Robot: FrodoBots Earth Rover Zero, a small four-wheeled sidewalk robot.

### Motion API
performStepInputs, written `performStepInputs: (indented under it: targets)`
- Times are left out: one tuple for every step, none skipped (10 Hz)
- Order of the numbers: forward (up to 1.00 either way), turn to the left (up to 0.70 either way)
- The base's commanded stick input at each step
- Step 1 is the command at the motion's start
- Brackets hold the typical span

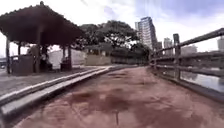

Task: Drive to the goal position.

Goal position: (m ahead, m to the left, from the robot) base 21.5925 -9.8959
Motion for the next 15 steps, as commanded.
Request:
performStepInputs:
  targets:
    - [0.97, 0.0]
    - [0.97, 0.0]
    - [0.97, 0.0]
    - [0.97, 0.0]
    - [0.97, 0.0]
    - [0.97, 0.0]
    - [0.97, -0.01]
    - [0.97, -0.12]
    - [0.97, -0.28]
    - [0.97, -0.36]
    - [0.97, -0.38]
    - [0.97, -0.38]
    - [0.97, -0.38]
    - [0.97, -0.37]
    - [0.97, -0.35]
